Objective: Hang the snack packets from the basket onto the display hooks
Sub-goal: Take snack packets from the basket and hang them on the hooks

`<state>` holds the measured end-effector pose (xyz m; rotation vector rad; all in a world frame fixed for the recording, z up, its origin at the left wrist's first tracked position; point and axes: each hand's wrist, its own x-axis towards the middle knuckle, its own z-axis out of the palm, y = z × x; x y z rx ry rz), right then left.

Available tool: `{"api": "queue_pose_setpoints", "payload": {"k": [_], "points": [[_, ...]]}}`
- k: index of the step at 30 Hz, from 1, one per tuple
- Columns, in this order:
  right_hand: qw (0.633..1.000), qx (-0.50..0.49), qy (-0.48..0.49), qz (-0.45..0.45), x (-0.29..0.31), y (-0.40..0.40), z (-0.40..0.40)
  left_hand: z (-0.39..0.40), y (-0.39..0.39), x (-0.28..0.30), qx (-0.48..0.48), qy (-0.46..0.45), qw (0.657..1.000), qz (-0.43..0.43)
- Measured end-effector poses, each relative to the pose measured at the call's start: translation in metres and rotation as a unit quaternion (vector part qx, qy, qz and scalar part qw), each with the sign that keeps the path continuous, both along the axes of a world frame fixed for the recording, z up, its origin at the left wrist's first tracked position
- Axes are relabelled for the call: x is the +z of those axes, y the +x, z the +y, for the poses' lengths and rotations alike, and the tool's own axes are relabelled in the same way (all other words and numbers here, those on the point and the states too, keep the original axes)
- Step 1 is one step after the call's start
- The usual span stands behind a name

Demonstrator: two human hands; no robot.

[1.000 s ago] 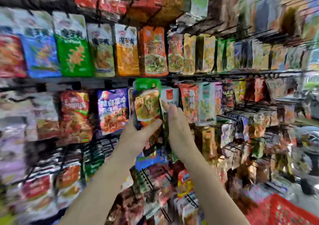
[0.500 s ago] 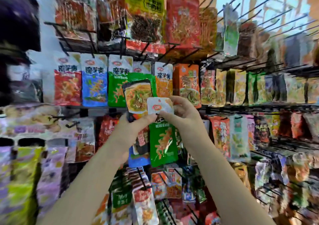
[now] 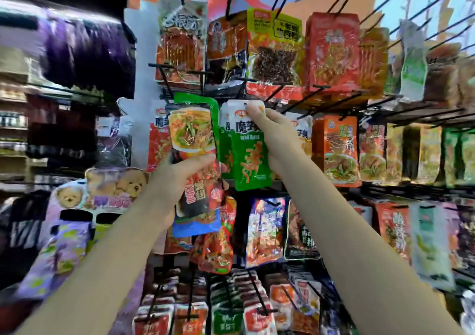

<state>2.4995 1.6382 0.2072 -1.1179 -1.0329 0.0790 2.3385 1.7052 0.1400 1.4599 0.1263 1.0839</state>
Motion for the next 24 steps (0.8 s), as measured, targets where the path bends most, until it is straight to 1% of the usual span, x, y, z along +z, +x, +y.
{"api": "queue_pose_setpoints", "payload": {"k": [3, 7, 11, 15, 18, 21, 24], "points": [[0.999, -0.05, 0.014, 0.004, 0.017, -0.009, 0.009, 0.005, -0.004, 0.01, -0.018, -0.002, 1.0, 0.007], [0.994, -0.1, 0.032, -0.013, 0.026, -0.004, 0.023, 0.016, -0.004, 0.016, -0.03, -0.002, 1.0, 0.01], [0.994, -0.091, 0.032, -0.046, 0.027, 0.002, 0.029, 0.025, -0.005, 0.016, -0.033, -0.003, 0.999, 0.015], [0.99, -0.102, 0.047, -0.082, 0.027, 0.008, 0.03, 0.031, -0.006, 0.016, -0.071, -0.023, 0.997, 0.018], [0.992, -0.088, 0.061, -0.072, 0.026, 0.012, 0.031, 0.032, -0.009, 0.016, -0.098, -0.029, 0.995, 0.022], [0.993, -0.078, 0.06, -0.07, 0.026, 0.011, 0.031, 0.032, -0.009, 0.017, -0.097, -0.021, 0.995, 0.027], [0.991, -0.101, 0.049, -0.072, 0.03, 0.009, 0.032, 0.032, -0.009, 0.018, -0.102, -0.022, 0.994, 0.027]]}}
